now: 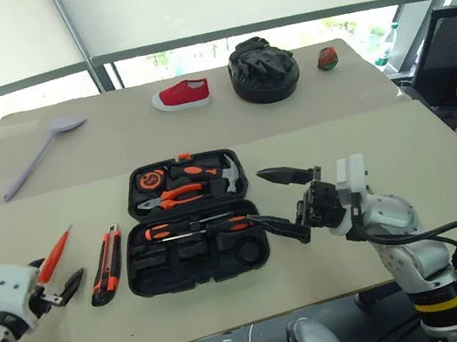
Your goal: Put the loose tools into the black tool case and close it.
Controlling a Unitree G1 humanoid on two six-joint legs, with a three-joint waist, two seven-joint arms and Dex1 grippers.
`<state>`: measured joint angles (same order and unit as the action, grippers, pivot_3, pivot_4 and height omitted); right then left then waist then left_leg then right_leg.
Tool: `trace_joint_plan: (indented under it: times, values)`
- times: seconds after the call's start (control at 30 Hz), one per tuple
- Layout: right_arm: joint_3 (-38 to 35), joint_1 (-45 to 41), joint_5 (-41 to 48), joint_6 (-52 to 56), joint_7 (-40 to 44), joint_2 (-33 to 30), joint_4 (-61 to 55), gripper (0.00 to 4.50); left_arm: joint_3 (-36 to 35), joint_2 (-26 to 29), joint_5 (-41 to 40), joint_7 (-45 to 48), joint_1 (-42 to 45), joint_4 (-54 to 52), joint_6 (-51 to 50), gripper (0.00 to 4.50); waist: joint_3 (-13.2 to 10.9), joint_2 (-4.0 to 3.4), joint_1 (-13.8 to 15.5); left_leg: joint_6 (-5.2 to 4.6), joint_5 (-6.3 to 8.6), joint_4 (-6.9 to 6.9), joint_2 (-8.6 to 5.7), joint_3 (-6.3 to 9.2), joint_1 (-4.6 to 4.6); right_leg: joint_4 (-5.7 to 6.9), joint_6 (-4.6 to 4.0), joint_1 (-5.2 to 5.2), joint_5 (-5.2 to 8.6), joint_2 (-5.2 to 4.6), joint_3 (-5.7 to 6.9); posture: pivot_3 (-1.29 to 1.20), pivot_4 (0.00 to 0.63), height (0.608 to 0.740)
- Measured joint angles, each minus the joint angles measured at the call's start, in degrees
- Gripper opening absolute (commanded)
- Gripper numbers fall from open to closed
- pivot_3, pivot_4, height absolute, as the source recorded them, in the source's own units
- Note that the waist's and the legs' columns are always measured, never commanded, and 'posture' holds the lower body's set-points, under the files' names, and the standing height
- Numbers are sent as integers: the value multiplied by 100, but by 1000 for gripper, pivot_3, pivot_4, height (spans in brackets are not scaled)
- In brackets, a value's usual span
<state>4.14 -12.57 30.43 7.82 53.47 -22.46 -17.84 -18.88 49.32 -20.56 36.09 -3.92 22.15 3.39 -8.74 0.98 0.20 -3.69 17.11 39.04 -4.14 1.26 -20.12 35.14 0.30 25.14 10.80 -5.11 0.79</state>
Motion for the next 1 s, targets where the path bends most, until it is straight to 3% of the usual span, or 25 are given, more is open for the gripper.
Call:
trace_joint_plan:
  times: [0.2, 0.67, 0.77, 1.0]
  values:
    - [-6, -1, -2, 0, -31, 7, -1, 4500, -108, -256, -7, -43, 538, 295, -450, 4449, 1, 2, -56, 5, 5, -3, 0, 0, -4, -2, -2, 10, -1, -8, -4, 0, 150, 740]
    - [-6, 10, -4, 2, -118, -21, -26, 4500, -1392, -640, -1834, 56, 408, -405, -3594, 4449, 3, -3, -98, 7, 9, -2, 1, 0, 7, 2, -2, 2, -1, -11, -9, 0, 150, 740]
    - [-6, -13, -4, 2, -112, -43, -26, 4500, -1370, -599, -1787, 54, 382, -475, -3857, 3772, 15, -33, -96, 3, 12, -3, 0, -3, 27, 0, -1, -13, 0, -13, -12, 0, 150, 740]
    - [-5, -72, -3, 3, -109, -46, -25, 4500, -1241, -608, -1277, -93, 413, -301, -3790, 1056, 48, -89, -84, 1, 14, -9, -1, -6, 53, -3, 0, -36, 1, -18, -17, 0, 150, 740]
